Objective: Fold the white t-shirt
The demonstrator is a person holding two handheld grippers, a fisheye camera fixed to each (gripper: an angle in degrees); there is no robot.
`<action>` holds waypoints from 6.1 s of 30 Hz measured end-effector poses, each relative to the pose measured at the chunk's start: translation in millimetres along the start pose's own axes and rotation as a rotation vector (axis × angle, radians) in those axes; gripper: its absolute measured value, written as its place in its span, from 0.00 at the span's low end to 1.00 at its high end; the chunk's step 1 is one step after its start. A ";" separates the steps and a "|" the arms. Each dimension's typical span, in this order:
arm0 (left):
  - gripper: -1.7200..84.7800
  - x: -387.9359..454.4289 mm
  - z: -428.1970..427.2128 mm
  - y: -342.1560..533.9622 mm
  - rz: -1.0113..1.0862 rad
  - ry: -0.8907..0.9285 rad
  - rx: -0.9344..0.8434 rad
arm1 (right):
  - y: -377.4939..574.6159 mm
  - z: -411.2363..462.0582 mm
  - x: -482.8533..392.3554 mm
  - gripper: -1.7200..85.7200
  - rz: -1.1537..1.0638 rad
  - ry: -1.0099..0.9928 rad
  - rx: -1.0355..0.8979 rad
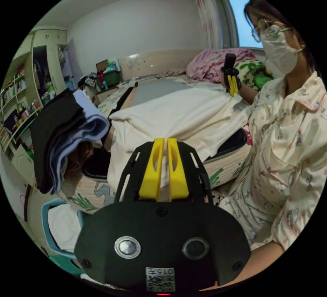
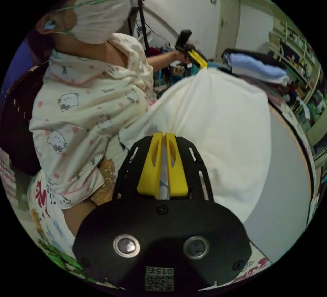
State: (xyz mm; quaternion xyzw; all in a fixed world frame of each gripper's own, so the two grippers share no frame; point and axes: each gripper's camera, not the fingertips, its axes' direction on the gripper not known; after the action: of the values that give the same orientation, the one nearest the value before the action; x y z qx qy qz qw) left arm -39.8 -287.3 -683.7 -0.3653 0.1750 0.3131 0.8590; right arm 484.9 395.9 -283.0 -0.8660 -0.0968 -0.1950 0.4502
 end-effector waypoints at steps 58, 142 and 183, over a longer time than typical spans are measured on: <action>0.04 -24.6 -21.7 -77.4 0.089 0.127 0.156 | 48.5 -22.1 126.5 0.03 0.030 0.010 0.165; 0.06 180.1 19.4 -288.7 0.141 0.282 0.267 | -115.3 -178.7 157.5 0.11 0.974 0.513 0.395; 0.03 53.4 -99.3 -275.2 -0.141 0.359 0.690 | -353.9 -262.6 74.8 0.03 0.731 0.687 0.351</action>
State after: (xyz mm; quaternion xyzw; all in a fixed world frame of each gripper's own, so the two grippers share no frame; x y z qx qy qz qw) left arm 176.0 -486.4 -636.1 -0.1155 0.3920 0.1073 0.9064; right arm 365.4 384.5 147.5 -0.6412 0.3333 -0.2786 0.6325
